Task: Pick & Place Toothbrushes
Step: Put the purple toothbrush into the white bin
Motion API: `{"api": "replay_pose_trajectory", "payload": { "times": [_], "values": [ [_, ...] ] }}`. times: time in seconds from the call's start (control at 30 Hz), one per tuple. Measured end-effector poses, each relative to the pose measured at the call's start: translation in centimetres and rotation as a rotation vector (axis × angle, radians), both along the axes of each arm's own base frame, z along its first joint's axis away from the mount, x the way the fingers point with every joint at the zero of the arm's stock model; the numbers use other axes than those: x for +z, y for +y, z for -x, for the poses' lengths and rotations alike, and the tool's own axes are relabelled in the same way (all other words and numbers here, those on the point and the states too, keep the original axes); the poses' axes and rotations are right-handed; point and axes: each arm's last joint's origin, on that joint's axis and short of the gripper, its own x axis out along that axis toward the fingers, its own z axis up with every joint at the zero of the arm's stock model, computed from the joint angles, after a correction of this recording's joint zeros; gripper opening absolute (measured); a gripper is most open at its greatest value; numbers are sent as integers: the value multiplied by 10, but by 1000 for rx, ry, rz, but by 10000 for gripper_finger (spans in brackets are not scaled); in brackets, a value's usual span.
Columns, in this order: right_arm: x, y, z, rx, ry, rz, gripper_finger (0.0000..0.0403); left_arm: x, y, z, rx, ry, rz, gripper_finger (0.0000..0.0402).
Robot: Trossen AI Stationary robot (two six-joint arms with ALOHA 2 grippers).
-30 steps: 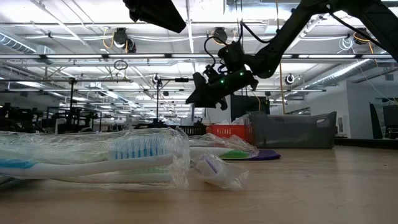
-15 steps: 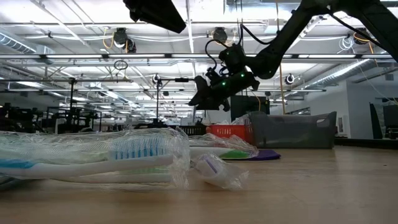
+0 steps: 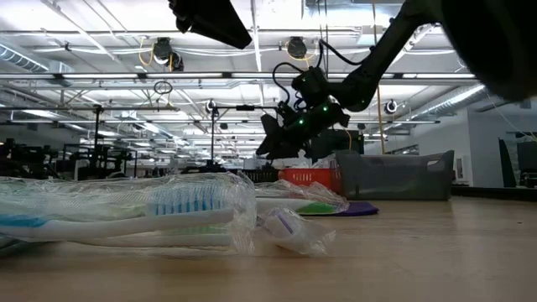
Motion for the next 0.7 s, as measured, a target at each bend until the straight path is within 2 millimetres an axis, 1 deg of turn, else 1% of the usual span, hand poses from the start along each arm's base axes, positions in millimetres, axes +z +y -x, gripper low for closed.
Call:
{"api": "replay_pose_trajectory", "payload": {
  "times": [0.1, 0.17, 0.37, 0.43, 0.5, 0.63, 0.7],
  "values": [
    [-9, 3, -3, 12, 13, -8, 181, 0, 0, 0, 0, 3, -1, 118],
    [-11, 4, -4, 15, 24, -13, 181, -1, 0, 0, 0, 8, -1, 118],
    [-10, 4, -4, 15, 18, -9, 181, -1, 0, 1, 5, 11, 5, 118],
    [-6, 4, -4, 20, 9, -10, 180, -1, 0, 1, 5, 13, 4, 118],
    [-3, 7, -6, 57, -11, -12, 180, -2, 0, 2, 7, 21, 4, 118],
    [-5, 23, -14, 203, -20, -56, 180, -8, 2, 7, 24, 100, -2, 118],
    [4, 34, -16, 247, -20, -74, 180, -12, 3, 12, 59, 141, 17, 118]
  ]
}}
